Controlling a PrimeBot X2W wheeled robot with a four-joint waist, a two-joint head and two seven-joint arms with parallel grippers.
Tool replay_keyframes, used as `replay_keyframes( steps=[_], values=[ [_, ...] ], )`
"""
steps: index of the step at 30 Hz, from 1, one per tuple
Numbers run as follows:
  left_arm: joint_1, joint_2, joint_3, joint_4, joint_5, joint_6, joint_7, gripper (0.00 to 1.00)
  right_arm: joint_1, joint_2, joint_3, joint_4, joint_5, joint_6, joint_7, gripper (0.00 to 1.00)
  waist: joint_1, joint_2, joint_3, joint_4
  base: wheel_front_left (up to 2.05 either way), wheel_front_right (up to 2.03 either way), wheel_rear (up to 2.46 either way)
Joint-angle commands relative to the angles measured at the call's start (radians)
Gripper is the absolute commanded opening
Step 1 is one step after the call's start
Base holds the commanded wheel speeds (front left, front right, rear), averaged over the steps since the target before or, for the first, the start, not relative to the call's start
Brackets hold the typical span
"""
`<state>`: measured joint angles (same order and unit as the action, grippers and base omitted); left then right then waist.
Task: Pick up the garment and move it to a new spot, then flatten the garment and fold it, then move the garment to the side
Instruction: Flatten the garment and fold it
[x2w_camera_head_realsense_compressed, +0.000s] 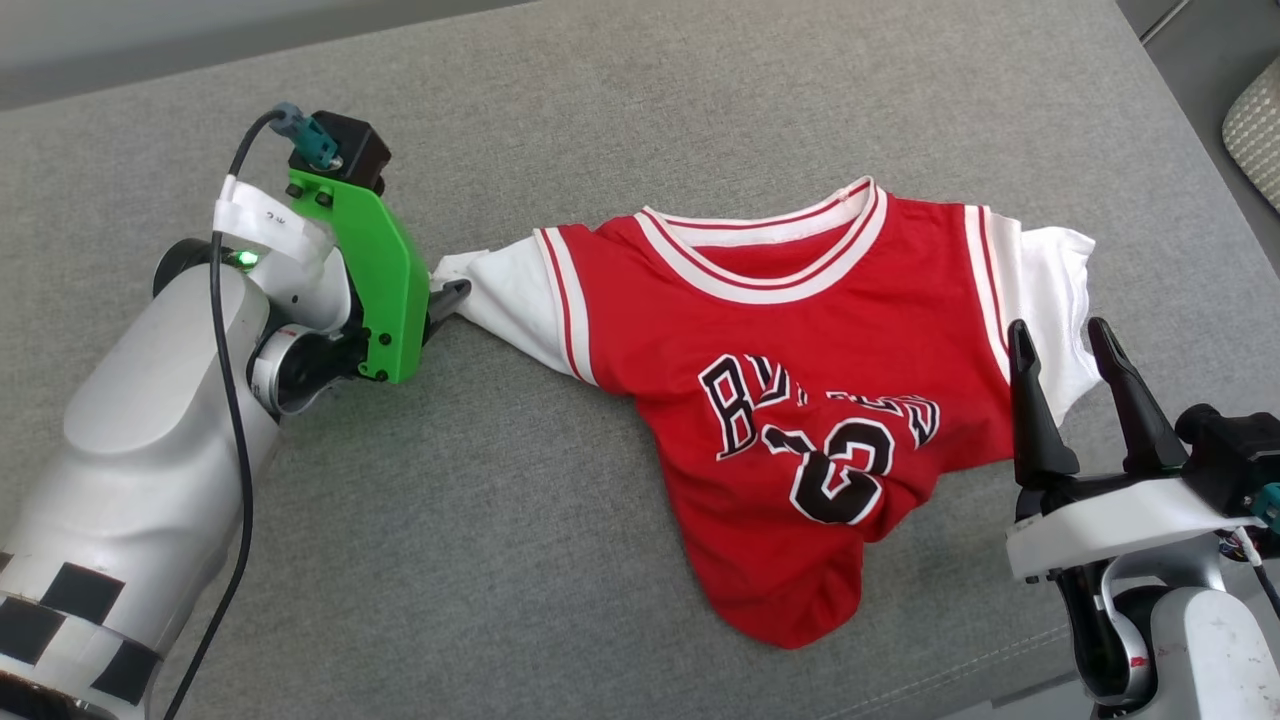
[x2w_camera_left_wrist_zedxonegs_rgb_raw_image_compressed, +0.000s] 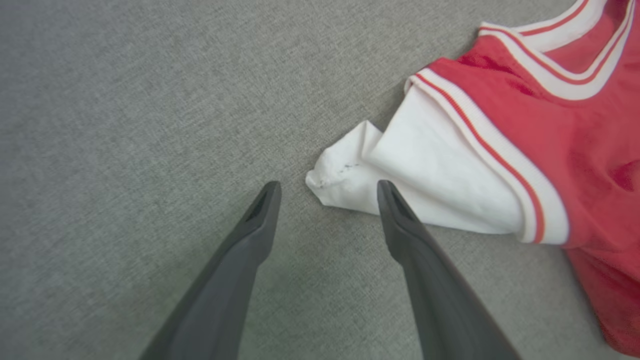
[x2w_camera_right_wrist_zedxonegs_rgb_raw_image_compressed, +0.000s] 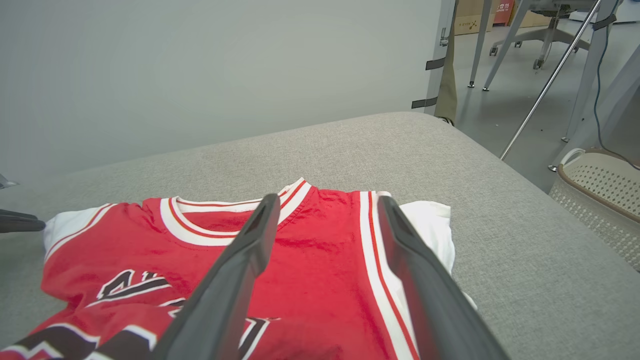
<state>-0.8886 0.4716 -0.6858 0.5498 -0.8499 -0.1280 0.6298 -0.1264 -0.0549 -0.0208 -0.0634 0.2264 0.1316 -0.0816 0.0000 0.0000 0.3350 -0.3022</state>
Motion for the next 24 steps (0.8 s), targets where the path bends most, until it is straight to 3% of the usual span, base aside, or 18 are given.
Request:
replay_keyframes(
  steps=[1,11,12,13,14,17,24],
  values=[
    [-0.024,0.005,-0.001,0.015,0.004,-0.003,-0.013,1.00,-0.014,0.004,0.008,0.006,0.009,-0.001,-0.009,1.00,0.0000,0.0000,0.018,-0.008,0.00,0.00,0.00],
    [-0.042,-0.011,-0.051,0.078,-0.007,-0.003,-0.035,1.00,-0.034,0.005,0.006,0.029,0.014,-0.001,-0.017,1.00,0.0000,0.0000,0.050,-0.005,0.00,0.00,0.00],
    [-0.038,-0.012,-0.058,0.083,-0.015,-0.003,-0.032,0.93,-0.037,0.005,0.006,0.032,0.014,-0.001,-0.018,1.00,0.0000,0.0000,0.051,-0.003,0.00,0.00,0.00],
    [-0.034,-0.013,-0.065,0.086,-0.021,-0.003,-0.029,0.50,-0.039,0.005,0.006,0.034,0.013,-0.001,-0.018,1.00,0.0000,0.0000,0.052,-0.001,0.00,0.00,0.00],
    [-0.028,-0.012,-0.073,0.088,-0.029,-0.003,-0.027,0.00,-0.041,0.005,0.004,0.035,0.012,-0.001,-0.018,1.00,0.0000,0.0000,0.052,0.001,0.00,0.00,0.00],
    [-0.013,-0.010,-0.082,0.091,-0.054,-0.003,-0.038,0.00,-0.046,0.005,-0.003,0.039,0.007,-0.001,-0.017,1.00,0.0000,0.0000,0.047,0.013,0.00,0.00,0.00],
    [0.028,0.006,-0.035,0.099,-0.103,-0.003,-0.182,0.00,-0.043,0.005,-0.021,0.043,-0.017,-0.001,0.000,1.00,0.0000,0.0000,-0.011,0.057,0.00,0.00,0.00]
  ],
)
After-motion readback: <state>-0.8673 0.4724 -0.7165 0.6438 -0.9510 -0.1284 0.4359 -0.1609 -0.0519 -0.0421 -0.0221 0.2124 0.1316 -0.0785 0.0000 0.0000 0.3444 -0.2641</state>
